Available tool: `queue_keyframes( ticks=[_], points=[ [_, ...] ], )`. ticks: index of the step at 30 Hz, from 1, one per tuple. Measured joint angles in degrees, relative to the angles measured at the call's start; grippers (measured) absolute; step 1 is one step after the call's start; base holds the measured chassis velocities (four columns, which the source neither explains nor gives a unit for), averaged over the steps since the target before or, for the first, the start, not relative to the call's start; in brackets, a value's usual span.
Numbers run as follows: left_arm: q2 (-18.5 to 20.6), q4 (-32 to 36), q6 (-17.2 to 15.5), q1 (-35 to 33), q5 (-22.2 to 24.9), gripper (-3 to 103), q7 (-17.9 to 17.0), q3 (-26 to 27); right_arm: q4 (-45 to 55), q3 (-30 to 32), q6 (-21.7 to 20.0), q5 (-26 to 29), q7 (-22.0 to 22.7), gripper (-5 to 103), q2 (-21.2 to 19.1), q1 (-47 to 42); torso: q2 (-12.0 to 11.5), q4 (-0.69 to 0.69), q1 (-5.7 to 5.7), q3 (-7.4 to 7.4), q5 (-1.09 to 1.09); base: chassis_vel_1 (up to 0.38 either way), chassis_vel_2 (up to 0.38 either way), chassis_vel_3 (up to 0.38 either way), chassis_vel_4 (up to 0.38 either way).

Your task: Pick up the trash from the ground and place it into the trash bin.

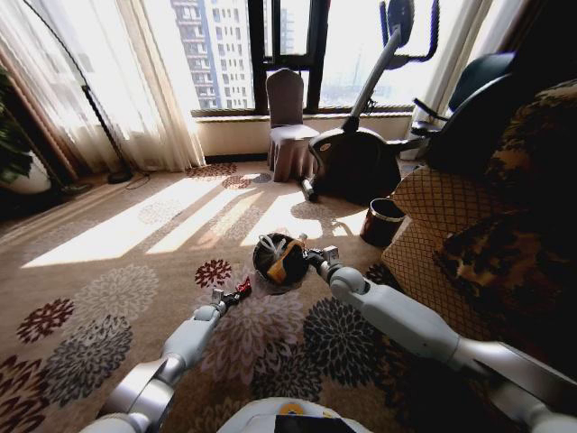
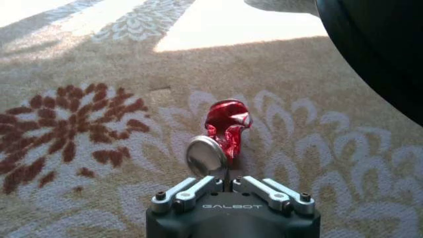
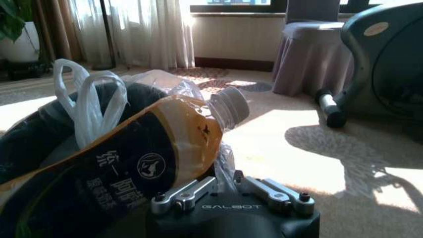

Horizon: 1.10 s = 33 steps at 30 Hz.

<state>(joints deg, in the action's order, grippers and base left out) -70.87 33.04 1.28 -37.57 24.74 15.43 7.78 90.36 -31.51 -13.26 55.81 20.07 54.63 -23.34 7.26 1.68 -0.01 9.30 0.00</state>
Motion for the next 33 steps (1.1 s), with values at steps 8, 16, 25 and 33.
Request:
queue_keyframes(
  ticks=[8, 16, 25, 33],
  points=[
    [2.79, 7.65, -0.57, -4.16, 4.49, 2, -0.26, 1.5, -0.78, -0.45, 0.0, 0.0, 0.11, 0, 1.01, 0.83, 0.0, 0.0, 0.0, 0.0, -0.02, 0.0, 0.0, 0.0, 0.0],
    [9.06, 28.4, -0.73, -14.3, 15.47, 2, -3.99, 6.33, -4.41, -1.54, 0.03, -1.08, -0.8, 0, 3.15, 2.35, 0.0, 0.02, 0.0, 0.0, 0.0, 0.0, 0.0, 0.0, 0.0],
    [14.83, 43.96, 1.18, -20.6, 24.15, 2, -3.89, 12.84, -8.51, -3.83, -0.98, -2.43, -3.75, 0, 5.47, 3.18, 0.0, 0.0, 0.0, 0.0, -0.02, 0.0, 0.0, 0.0, 0.0],
    [19.11, 58.54, 1.04, -25.02, 35.01, 2, -1.34, 14.14, -14.07, -4.45, -1.86, -3.85, -5.63, 0, 7.79, 3.87, 0.0, -0.02, 0.0, 0.0, 0.01, 0.0, 0.0, 0.0, 0.0]
  ],
)
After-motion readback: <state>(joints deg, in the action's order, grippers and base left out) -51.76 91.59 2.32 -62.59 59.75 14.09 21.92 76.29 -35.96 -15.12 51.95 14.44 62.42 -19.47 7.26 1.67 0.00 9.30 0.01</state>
